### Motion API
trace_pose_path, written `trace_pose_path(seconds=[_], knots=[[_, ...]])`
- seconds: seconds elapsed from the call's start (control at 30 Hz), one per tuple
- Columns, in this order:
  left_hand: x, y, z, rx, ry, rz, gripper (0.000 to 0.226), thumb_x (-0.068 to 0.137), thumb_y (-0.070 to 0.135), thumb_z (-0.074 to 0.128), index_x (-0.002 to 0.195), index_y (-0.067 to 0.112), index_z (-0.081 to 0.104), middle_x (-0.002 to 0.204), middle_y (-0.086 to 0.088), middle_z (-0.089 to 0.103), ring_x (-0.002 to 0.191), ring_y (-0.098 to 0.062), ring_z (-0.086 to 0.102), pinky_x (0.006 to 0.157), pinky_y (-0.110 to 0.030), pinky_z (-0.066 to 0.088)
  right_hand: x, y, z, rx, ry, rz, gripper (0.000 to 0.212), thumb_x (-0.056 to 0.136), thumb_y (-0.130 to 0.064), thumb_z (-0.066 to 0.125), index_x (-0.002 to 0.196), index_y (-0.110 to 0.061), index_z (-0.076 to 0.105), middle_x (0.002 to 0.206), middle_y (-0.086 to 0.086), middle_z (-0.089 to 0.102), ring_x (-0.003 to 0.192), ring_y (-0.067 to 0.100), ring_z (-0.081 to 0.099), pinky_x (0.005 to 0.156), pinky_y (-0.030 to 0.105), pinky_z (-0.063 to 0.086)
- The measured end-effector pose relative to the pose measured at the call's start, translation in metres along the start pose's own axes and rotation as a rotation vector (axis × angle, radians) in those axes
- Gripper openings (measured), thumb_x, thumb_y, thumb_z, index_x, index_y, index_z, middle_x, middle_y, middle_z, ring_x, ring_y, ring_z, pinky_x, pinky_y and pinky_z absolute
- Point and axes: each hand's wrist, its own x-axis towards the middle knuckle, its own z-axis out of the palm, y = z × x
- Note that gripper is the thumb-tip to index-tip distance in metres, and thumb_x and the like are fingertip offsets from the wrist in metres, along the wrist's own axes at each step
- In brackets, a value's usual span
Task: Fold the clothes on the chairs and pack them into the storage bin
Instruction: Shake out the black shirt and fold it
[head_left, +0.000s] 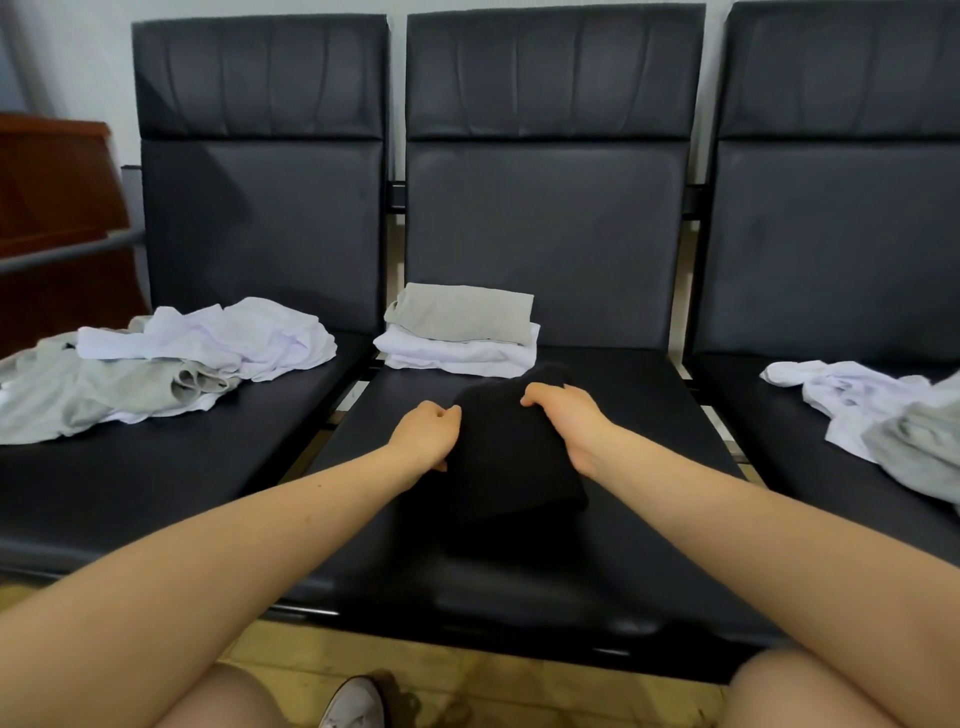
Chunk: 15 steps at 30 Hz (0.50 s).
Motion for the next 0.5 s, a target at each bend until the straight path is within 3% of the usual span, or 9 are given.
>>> trace_pose_path(seconds=[0.07, 0.17, 0.27, 0.33, 0.4, 0.5], knots=[[0.0, 0.008, 0.003, -0.125, -0.056, -0.067, 0.045, 0.099, 0.043, 0.036, 0.073, 0.009, 0.051, 0.072, -0.007, 0.053, 0.058, -0.019, 0.054, 0.055, -0.027, 0.049, -0.003, -0.006, -0.006, 0.044, 0.031, -0.027, 0.014, 0.083, -0.009, 0.058, 0.096, -0.012, 0.061, 0.095, 0.012, 0.067, 0.088, 0.027, 0.064, 0.083, 0.039, 0.053], [-0.007, 0.017, 0.007, -0.246, -0.109, -0.136, 0.06, 0.095, 0.06, 0.03, 0.083, 0.009, 0.059, 0.082, -0.01, 0.058, 0.07, -0.021, 0.057, 0.061, -0.031, 0.053, -0.008, -0.016, -0.018, 0.161, 0.043, -0.052, 0.006, 0.084, -0.009, 0.058, 0.087, -0.014, 0.057, 0.089, 0.01, 0.066, 0.082, 0.025, 0.063, 0.081, 0.04, 0.053], [-0.018, 0.029, 0.012, -0.493, -0.242, -0.198, 0.06, 0.09, 0.07, 0.028, 0.088, 0.021, 0.062, 0.089, -0.003, 0.066, 0.081, -0.019, 0.063, 0.07, -0.032, 0.053, -0.011, -0.022, -0.03, 0.211, 0.007, -0.023, 0.021, 0.081, -0.014, 0.061, 0.101, -0.012, 0.066, 0.098, 0.011, 0.07, 0.088, 0.027, 0.066, 0.079, 0.038, 0.053], [-0.02, 0.039, 0.014, -0.761, -0.34, -0.2, 0.056, 0.09, 0.068, 0.035, 0.104, 0.025, 0.067, 0.097, -0.002, 0.071, 0.092, -0.02, 0.066, 0.076, -0.033, 0.054, -0.013, -0.022, -0.039, 0.204, -0.028, 0.006, 0.018, 0.08, -0.016, 0.061, 0.095, -0.011, 0.069, 0.094, 0.01, 0.072, 0.084, 0.026, 0.067, 0.078, 0.036, 0.053], [-0.019, 0.046, 0.014, -0.94, -0.35, -0.21, 0.05, 0.09, 0.062, 0.045, 0.108, 0.02, 0.068, 0.098, -0.003, 0.074, 0.093, -0.019, 0.068, 0.075, -0.032, 0.054, -0.017, -0.02, -0.045, 0.169, -0.071, 0.031, 0.013, 0.081, -0.017, 0.06, 0.085, -0.01, 0.071, 0.08, 0.008, 0.073, 0.073, 0.023, 0.067, 0.073, 0.032, 0.053], [-0.016, 0.052, 0.015, -0.961, -0.374, -0.181, 0.044, 0.088, 0.054, 0.056, 0.108, 0.018, 0.07, 0.099, -0.003, 0.075, 0.096, -0.018, 0.069, 0.079, -0.032, 0.053, -0.021, -0.018, -0.052, 0.12, -0.114, 0.056, 0.014, 0.082, -0.016, 0.06, 0.08, -0.01, 0.072, 0.073, 0.006, 0.072, 0.067, 0.021, 0.066, 0.068, 0.028, 0.052]])
